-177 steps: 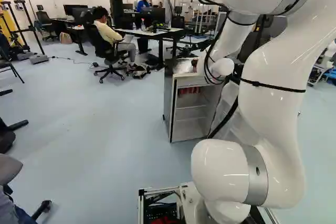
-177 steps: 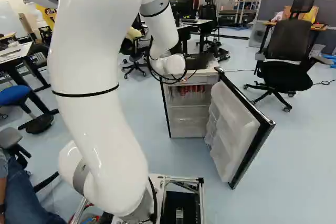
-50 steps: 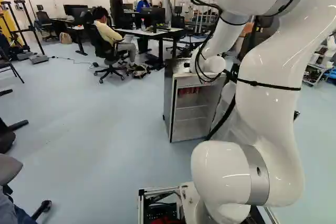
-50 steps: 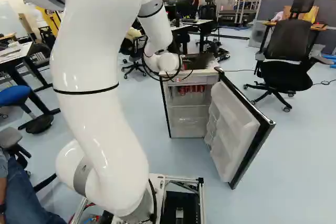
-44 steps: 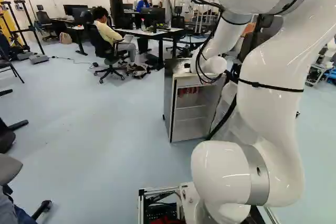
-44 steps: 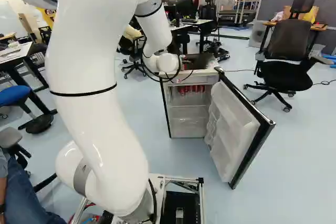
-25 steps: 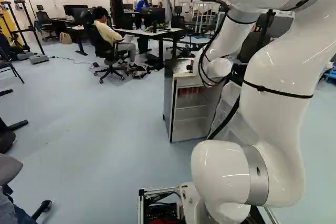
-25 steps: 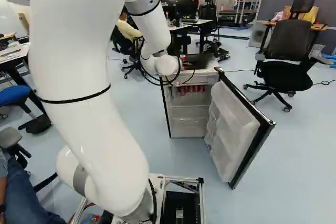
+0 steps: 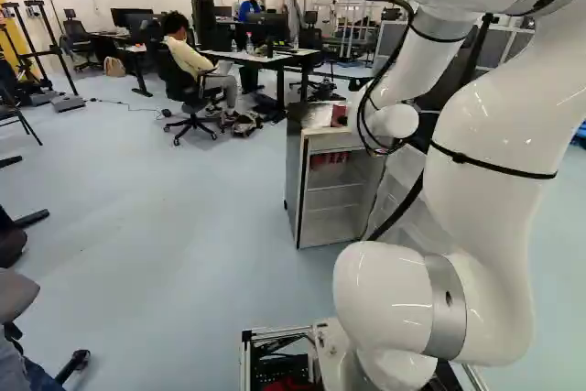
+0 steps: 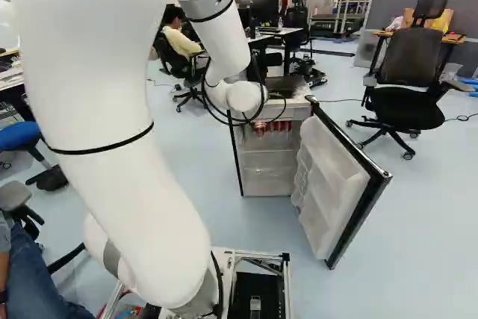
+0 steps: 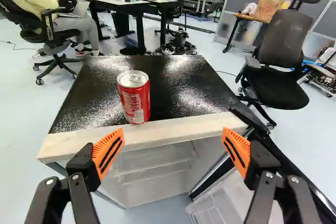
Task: Grab a drink from the fridge
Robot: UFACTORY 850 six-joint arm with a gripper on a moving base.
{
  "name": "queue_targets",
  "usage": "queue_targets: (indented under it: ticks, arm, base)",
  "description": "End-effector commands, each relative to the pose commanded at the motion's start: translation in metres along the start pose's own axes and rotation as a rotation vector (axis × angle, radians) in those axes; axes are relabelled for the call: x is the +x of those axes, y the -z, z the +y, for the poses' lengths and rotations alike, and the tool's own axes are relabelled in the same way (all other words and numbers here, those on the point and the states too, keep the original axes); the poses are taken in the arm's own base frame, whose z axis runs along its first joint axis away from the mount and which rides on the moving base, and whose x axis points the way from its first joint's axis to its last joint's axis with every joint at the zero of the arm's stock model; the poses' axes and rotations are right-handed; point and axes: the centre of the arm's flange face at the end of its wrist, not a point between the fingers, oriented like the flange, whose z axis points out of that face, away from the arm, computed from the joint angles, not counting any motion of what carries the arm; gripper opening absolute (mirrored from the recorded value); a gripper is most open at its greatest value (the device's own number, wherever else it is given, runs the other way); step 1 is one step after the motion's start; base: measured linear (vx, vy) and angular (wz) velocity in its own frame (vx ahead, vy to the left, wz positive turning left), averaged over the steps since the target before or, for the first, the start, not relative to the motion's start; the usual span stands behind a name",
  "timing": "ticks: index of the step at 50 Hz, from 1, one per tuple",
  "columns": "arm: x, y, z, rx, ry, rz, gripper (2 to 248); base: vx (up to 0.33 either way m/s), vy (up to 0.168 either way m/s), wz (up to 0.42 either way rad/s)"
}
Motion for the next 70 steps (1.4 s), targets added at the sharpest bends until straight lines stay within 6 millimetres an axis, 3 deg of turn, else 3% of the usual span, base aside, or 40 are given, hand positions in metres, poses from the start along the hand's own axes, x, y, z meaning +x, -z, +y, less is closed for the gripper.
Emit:
queue_targets:
  ticks: [70]
  arm:
    - [-0.017,0.002,0.109,-0.198,-0.084,-0.050,247]
  base:
    - [0.000,0.000,0.000]
